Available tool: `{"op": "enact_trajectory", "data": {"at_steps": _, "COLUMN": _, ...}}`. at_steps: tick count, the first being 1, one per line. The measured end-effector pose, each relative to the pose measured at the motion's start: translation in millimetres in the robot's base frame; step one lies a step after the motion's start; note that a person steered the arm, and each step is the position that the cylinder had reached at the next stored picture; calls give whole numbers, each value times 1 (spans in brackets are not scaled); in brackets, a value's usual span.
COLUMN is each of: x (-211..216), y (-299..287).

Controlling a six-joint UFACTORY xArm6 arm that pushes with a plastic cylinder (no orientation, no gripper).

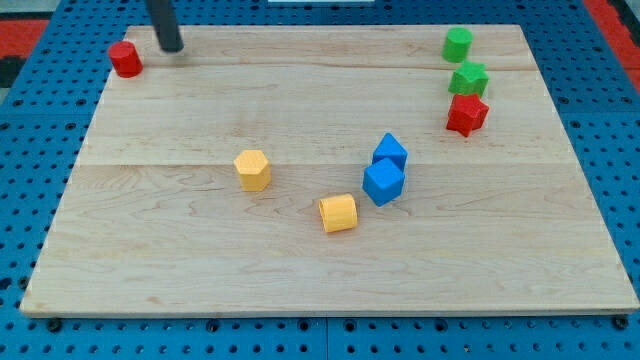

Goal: Slide the red circle above the hexagon

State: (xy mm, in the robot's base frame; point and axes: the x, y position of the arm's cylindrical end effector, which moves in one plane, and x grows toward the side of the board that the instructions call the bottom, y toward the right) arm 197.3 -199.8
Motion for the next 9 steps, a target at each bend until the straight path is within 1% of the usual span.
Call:
{"op": "enact_trajectory", "data": {"at_steps": 1, "x": -5, "y": -61}}
{"op": "enact_trajectory", "data": {"at_steps": 2, "x": 0, "y": -105}}
{"op": "enact_trajectory", "data": {"at_steps": 3, "x": 20, "y": -105}}
{"op": "enact_trajectory", "data": {"at_steps": 4, "x": 55, "y": -102}}
{"op": "enact_trajectory", "data": {"at_steps": 5, "x": 70, "y": -51}}
{"op": "enact_trajectory", "data": {"at_steps": 6, "x": 75, "y": -2}}
{"op": "enact_trajectory", "data": {"at_steps": 7, "x": 93, "y": 64}}
{"op": "enact_trajectory", "data": {"at_steps": 8, "x": 130, "y": 179}}
{"op": "enact_trajectory", "data": {"at_steps": 9, "x": 132, "y": 186}}
